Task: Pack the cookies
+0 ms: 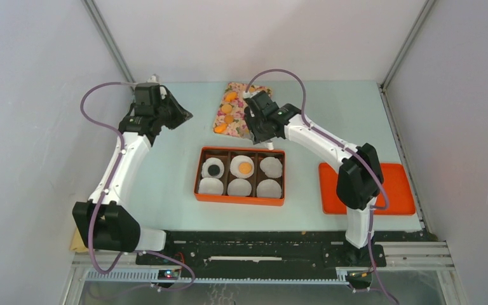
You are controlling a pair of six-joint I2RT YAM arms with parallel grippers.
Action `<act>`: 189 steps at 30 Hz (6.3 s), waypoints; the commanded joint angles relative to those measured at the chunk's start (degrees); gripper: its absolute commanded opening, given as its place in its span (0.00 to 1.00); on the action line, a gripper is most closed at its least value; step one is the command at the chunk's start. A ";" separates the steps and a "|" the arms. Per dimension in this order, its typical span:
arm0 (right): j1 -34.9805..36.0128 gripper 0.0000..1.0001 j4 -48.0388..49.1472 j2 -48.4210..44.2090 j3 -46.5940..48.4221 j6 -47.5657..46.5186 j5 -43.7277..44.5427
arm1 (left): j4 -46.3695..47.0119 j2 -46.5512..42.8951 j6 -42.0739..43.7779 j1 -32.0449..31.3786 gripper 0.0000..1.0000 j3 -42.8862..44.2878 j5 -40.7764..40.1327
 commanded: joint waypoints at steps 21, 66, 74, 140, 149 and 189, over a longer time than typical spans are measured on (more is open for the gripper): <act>0.86 0.19 -1.57 -4.35 5.67 1.07 6.82 | 0.96 -0.56 0.68 -0.06 0.00 -0.22 0.86; 10.86 0.55 -6.72 -35.33 -30.28 14.04 7.08 | 0.72 -1.45 0.82 -3.31 0.01 0.12 0.60; 11.34 0.47 -9.66 -39.99 -24.54 14.14 7.31 | 0.92 -1.70 0.26 -3.39 0.01 0.29 1.38; -10.45 0.48 10.78 7.74 3.63 -3.86 4.40 | -0.40 2.69 2.01 -3.72 0.00 2.48 0.01; -10.53 0.49 6.23 13.59 11.38 -3.96 1.90 | -0.23 3.23 2.09 -3.74 0.00 2.17 0.66; 16.71 0.19 0.01 -32.11 -17.86 -1.74 -6.77 | -4.26 -2.98 1.92 -2.92 0.00 2.12 -2.24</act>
